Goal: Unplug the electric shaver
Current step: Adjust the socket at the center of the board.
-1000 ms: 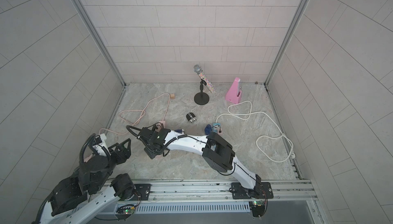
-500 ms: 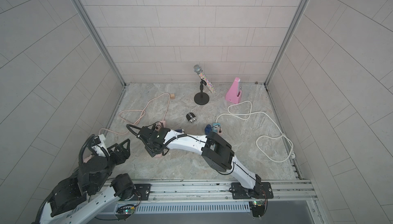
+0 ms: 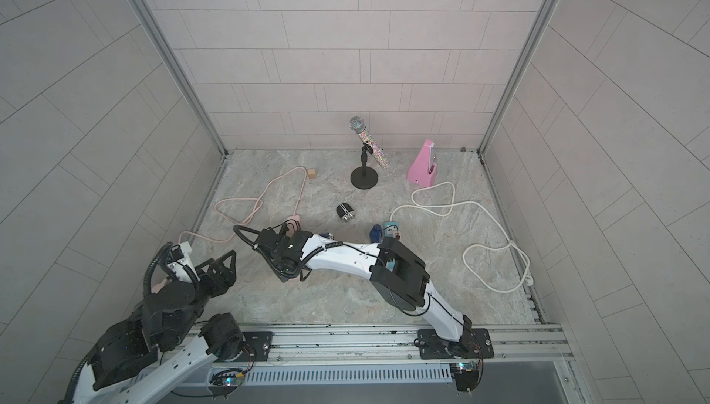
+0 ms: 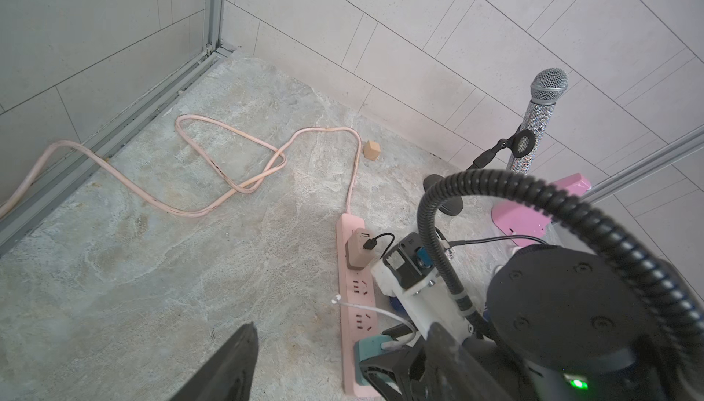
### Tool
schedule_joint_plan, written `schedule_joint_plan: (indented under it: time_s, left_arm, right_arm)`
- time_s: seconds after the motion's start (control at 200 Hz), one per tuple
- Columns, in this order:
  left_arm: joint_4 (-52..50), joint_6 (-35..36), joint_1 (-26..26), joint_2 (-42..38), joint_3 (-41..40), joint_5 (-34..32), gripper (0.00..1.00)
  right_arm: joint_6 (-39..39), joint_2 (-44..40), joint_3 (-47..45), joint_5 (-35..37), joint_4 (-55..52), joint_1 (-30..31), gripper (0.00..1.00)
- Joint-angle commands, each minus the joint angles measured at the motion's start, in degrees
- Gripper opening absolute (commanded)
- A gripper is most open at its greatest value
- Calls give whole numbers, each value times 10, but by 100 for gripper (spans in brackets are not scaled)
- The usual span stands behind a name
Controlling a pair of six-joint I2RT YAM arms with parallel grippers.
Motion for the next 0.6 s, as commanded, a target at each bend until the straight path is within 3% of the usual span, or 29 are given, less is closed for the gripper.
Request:
schedule_joint_plan:
  time_s: [0.0, 0.315, 0.515, 0.595]
  left_arm:
    - [19, 1, -2, 14, -11, 2, 73]
    - [39, 4, -1, 30, -17, 14, 73]
    - [59, 8, -1, 50, -21, 22, 74]
    - [66, 10, -1, 58, -22, 25, 74]
  right_arm:
    - [-10, -25, -29, 70, -45, -12, 37]
    - [-22, -70, -95, 108, -52, -14, 37]
    - [-26, -109, -125, 156, -68, -14, 44]
    - [-23, -117, -136, 170, -75, -15, 51]
